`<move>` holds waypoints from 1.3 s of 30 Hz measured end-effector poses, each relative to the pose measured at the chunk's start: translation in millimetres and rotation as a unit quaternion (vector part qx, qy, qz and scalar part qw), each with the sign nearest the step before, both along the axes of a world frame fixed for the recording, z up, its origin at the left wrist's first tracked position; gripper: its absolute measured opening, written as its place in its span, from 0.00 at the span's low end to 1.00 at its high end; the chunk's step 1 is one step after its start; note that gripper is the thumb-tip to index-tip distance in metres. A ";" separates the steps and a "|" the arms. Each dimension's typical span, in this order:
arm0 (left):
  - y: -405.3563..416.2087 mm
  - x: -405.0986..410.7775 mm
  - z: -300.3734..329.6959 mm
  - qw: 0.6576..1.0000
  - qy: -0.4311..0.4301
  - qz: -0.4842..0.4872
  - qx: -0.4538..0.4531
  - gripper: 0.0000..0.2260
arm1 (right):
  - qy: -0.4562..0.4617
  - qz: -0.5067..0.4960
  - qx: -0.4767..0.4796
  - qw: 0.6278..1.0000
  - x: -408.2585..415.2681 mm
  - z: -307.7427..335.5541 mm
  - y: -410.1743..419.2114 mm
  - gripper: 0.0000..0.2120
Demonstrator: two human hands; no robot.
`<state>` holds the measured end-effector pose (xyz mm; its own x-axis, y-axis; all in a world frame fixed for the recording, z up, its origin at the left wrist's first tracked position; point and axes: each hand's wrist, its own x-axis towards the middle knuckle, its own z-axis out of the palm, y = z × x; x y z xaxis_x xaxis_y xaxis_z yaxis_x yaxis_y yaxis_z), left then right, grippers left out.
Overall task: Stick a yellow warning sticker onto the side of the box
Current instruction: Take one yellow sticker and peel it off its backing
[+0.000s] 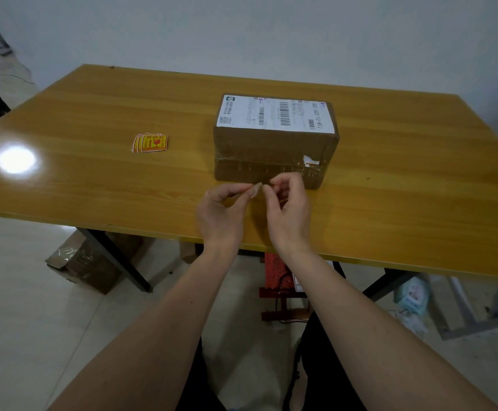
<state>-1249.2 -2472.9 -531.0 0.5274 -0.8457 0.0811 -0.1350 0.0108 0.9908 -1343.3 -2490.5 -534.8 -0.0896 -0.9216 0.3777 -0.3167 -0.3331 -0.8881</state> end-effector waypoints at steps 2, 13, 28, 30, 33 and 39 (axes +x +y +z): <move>-1.0 -0.2 -0.6 1.000 0.005 0.010 0.006 0.04 | -0.020 0.018 0.027 0.999 -0.7 3.0 0.6 0.06; 0.4 0.2 -0.1 1.000 0.009 0.004 0.010 0.10 | -0.065 0.097 0.075 0.990 -3.5 8.4 2.1 0.10; 1.9 0.3 2.7 0.999 0.016 0.029 -0.002 0.12 | -0.073 0.105 0.067 0.989 -2.1 7.9 2.5 0.09; 1.4 0.6 2.4 1.000 0.009 0.023 -0.003 0.13 | -0.069 0.099 0.068 0.990 -2.1 7.0 1.8 0.09; 2.1 -0.4 1.6 1.000 -0.020 0.006 0.000 0.12 | -0.068 0.094 0.077 0.990 -3.7 6.1 1.1 0.05; 0.9 2.4 -0.8 1.000 -0.019 0.015 -0.015 0.13 | -0.065 0.090 0.083 0.990 -3.8 5.1 -0.6 0.05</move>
<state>-1246.9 -2472.1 -531.7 0.5488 -0.8264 0.1259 -0.1726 0.0353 0.9844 -1347.1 -2491.1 -529.7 0.0446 -0.9755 0.2156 -0.1456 -0.2199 -0.9646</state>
